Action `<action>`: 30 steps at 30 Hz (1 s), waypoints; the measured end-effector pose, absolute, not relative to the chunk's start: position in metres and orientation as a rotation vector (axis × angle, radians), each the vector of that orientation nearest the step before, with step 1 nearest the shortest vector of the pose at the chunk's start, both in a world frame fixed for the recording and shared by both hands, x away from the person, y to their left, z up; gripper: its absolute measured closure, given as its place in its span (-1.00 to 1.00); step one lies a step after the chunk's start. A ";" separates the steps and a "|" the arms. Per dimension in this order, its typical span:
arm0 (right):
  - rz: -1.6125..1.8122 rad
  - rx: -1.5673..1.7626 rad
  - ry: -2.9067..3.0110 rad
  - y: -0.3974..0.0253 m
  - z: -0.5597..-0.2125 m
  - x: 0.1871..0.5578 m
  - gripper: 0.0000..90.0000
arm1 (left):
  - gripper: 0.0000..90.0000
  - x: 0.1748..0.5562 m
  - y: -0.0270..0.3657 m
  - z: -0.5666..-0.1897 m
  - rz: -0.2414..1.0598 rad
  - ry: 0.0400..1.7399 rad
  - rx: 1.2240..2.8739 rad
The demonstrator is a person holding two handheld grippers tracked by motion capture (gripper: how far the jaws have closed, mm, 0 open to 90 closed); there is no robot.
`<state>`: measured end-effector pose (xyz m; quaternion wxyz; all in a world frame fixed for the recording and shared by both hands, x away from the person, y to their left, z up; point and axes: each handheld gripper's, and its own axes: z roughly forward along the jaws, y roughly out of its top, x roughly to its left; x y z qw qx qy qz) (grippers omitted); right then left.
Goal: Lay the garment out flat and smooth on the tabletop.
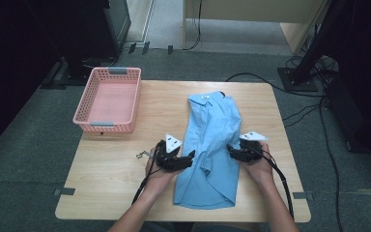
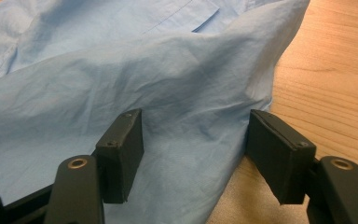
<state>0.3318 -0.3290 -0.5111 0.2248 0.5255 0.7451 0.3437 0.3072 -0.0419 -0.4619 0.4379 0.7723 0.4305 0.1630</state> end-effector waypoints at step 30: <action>0.887 1.498 2.087 -0.328 -0.513 0.330 -0.95 | -0.01 0.401 -0.117 -0.491 0.491 1.204 2.017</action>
